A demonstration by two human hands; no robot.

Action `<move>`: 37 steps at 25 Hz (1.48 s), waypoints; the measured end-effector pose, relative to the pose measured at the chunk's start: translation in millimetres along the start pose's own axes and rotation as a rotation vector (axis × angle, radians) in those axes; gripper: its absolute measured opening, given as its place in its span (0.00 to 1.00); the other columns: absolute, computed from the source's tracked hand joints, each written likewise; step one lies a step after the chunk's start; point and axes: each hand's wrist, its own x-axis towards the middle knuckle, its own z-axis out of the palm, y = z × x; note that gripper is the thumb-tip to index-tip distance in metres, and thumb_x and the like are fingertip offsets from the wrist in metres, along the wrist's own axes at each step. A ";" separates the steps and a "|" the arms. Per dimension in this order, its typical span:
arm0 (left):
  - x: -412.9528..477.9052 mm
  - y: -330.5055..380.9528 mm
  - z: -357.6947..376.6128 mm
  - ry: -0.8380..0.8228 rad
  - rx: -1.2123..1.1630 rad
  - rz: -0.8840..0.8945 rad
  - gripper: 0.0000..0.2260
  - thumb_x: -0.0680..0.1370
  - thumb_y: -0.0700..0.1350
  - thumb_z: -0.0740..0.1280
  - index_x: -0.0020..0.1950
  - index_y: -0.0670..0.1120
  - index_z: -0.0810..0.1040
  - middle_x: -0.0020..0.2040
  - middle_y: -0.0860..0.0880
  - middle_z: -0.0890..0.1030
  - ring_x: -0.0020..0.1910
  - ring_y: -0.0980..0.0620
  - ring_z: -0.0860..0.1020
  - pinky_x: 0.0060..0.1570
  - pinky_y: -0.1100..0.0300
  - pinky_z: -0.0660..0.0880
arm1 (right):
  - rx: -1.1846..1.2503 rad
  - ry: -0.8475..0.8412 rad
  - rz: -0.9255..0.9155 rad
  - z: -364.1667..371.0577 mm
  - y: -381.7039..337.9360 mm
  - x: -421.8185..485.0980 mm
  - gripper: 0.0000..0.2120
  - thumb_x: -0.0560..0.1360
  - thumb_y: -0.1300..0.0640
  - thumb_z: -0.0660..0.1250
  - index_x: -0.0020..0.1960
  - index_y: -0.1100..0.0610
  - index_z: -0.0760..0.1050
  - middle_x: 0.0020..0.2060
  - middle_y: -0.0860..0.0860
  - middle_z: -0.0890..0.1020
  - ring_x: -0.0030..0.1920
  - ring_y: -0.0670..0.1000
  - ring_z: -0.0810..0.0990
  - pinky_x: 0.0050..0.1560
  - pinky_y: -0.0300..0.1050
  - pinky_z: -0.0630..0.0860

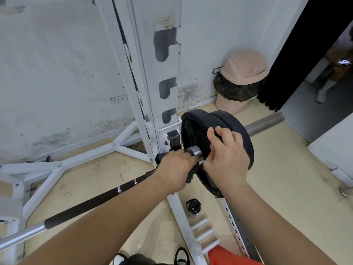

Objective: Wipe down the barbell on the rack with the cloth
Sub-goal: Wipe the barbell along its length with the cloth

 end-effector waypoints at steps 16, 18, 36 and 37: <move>-44.5 -38.4 -7.8 0.041 -0.337 -0.369 0.16 0.71 0.44 0.68 0.59 0.51 0.77 0.48 0.48 0.83 0.49 0.45 0.79 0.46 0.53 0.75 | 0.086 -0.731 0.205 36.3 -49.5 -38.3 0.10 0.75 0.48 0.69 0.47 0.54 0.79 0.50 0.49 0.77 0.47 0.53 0.78 0.38 0.45 0.72; -69.3 -54.5 -10.1 -0.033 -0.344 -0.407 0.16 0.71 0.44 0.67 0.58 0.53 0.77 0.49 0.50 0.83 0.48 0.46 0.79 0.45 0.53 0.77 | 0.067 -0.732 0.187 38.5 -48.8 -34.6 0.10 0.76 0.47 0.69 0.46 0.54 0.80 0.47 0.49 0.76 0.42 0.53 0.75 0.37 0.44 0.69; -46.1 -74.4 -11.9 -0.027 -0.628 -0.453 0.08 0.74 0.46 0.72 0.53 0.49 0.83 0.48 0.50 0.85 0.49 0.47 0.81 0.50 0.53 0.79 | 0.076 -0.587 0.097 58.2 -40.7 -57.6 0.13 0.74 0.47 0.69 0.40 0.56 0.81 0.43 0.50 0.77 0.40 0.55 0.80 0.32 0.46 0.76; -42.2 -67.8 -7.6 0.009 -0.695 -0.465 0.08 0.75 0.46 0.72 0.54 0.49 0.83 0.48 0.49 0.85 0.49 0.48 0.81 0.52 0.53 0.79 | 0.064 -0.586 0.087 57.3 -40.7 -58.1 0.13 0.74 0.46 0.69 0.40 0.56 0.81 0.43 0.50 0.77 0.40 0.55 0.80 0.32 0.45 0.75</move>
